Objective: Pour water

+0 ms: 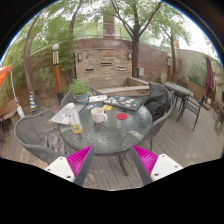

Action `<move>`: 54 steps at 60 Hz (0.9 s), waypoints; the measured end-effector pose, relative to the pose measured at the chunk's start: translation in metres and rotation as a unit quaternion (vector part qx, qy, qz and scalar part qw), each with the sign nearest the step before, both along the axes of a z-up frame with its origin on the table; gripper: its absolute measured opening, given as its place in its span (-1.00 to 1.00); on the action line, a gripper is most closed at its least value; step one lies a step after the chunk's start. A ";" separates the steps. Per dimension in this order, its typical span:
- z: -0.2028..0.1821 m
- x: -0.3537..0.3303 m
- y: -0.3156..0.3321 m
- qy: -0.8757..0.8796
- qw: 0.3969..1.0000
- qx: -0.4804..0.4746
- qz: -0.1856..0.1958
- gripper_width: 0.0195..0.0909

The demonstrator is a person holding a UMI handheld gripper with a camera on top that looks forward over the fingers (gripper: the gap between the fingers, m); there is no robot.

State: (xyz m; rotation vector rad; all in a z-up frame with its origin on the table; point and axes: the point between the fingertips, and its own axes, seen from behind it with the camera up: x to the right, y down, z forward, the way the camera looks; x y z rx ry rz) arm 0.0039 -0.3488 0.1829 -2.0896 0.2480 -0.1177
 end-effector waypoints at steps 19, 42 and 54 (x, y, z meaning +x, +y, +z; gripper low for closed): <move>-0.007 0.003 -0.010 -0.008 1.000 -0.004 -0.014 0.79; -0.060 -0.053 0.103 -0.027 0.996 0.070 0.042 0.79; -0.100 -0.125 0.237 -0.004 0.990 0.117 0.080 0.78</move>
